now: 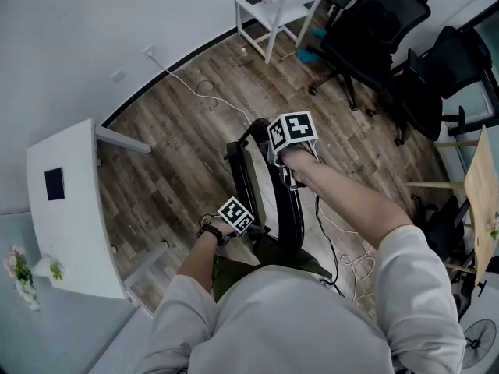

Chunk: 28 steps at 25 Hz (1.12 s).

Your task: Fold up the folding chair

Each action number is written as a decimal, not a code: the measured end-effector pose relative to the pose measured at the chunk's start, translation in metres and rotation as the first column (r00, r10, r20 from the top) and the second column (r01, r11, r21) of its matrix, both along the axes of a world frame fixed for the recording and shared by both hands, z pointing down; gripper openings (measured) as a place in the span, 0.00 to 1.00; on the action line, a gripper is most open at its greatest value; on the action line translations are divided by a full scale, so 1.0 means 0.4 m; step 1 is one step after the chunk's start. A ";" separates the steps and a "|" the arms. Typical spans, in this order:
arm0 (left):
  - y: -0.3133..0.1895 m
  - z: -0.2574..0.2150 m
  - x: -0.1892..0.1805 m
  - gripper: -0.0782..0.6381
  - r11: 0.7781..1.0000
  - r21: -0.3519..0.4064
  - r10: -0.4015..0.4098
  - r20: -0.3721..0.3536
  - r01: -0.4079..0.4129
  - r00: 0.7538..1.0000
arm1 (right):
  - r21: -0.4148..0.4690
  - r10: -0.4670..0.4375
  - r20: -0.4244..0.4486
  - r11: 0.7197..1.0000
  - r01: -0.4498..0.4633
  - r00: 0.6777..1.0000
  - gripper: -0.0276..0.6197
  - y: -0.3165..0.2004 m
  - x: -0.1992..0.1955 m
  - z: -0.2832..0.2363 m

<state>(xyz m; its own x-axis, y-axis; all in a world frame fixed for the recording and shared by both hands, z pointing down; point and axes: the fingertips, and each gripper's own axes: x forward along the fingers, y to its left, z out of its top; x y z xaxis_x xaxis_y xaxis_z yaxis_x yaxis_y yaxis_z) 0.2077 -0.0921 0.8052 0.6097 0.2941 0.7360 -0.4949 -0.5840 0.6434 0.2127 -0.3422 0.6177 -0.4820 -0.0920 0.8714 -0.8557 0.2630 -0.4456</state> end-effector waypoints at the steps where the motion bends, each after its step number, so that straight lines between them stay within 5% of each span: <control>1: -0.002 0.000 0.014 0.70 0.999 0.010 0.033 0.000 -0.033 0.999 | 0.000 0.001 -0.001 1.000 -0.001 1.000 0.23 -0.002 0.006 0.000; 8: -0.020 -0.012 0.111 0.70 0.985 0.056 0.162 -0.008 -0.161 0.987 | 0.001 0.006 -0.010 1.000 -0.006 1.000 0.24 -0.012 0.044 -0.005; 18: -0.042 -0.001 0.193 0.72 0.984 0.095 0.154 -0.001 -0.153 0.988 | 0.003 0.009 -0.022 1.000 -0.009 1.000 0.24 -0.021 0.081 -0.003; 24: -0.047 -0.085 0.152 0.72 0.993 0.053 -0.102 -0.093 0.107 0.991 | -0.006 0.007 -0.019 1.000 -0.007 1.000 0.25 -0.009 0.058 -0.009; 26: -0.058 -0.195 0.119 0.72 0.968 0.030 -0.240 -0.181 0.249 0.954 | -0.003 0.006 -0.026 1.000 -0.006 1.000 0.25 -0.009 0.044 -0.014; 28: -0.069 -0.326 0.085 0.72 0.917 0.006 -0.383 -0.257 0.398 0.887 | -0.001 0.005 -0.034 1.000 -0.005 0.999 0.25 -0.009 0.028 -0.016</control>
